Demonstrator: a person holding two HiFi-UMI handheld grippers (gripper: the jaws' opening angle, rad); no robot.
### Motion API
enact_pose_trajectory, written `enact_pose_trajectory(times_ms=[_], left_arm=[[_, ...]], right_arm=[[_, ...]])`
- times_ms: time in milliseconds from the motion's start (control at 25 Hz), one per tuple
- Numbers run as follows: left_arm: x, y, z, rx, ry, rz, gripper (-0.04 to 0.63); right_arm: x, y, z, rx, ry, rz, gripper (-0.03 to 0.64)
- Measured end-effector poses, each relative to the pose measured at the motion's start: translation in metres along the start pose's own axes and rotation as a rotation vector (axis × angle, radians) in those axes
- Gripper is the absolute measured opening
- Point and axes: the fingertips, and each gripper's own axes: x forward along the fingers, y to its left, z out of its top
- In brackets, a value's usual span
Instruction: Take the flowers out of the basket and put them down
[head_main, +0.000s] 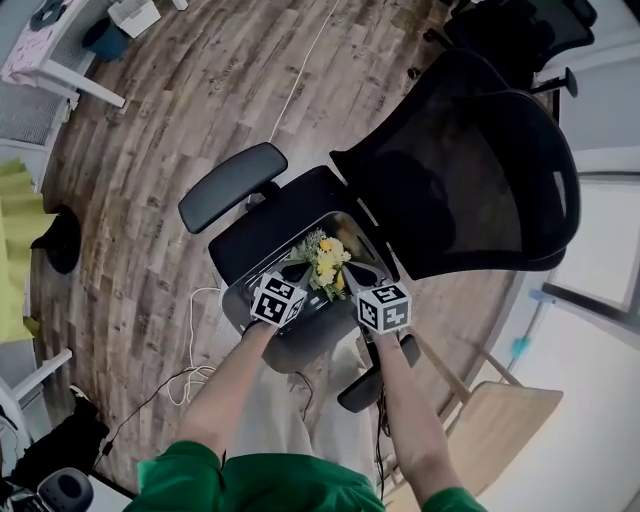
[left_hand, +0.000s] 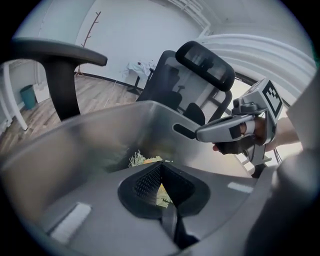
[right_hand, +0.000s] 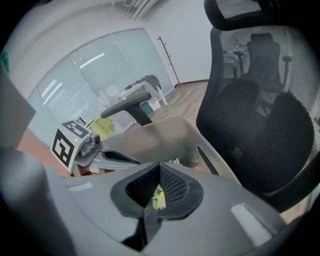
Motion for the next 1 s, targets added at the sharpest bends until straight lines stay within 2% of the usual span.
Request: enact_pose_trajectory(times_ms=[320,680,1000], left_arm=[[0.031,0.013,-0.033,-0.027,0.076,0.007,0.014],[0.058,0.012,-0.070,0.026,0.185,-0.029,0.146],[0.082,0.000,-0.073,0.052,0.227,-0.067,0.243]], right_arm=[[0.017,-0.015,0.000,-0.018,0.031,0.005,0.006],[0.016,-0.022,0.002,-0.019,0.021,0.010,0.006],[0.018,-0.024,0.003,-0.029,0.028,0.016,0.006]])
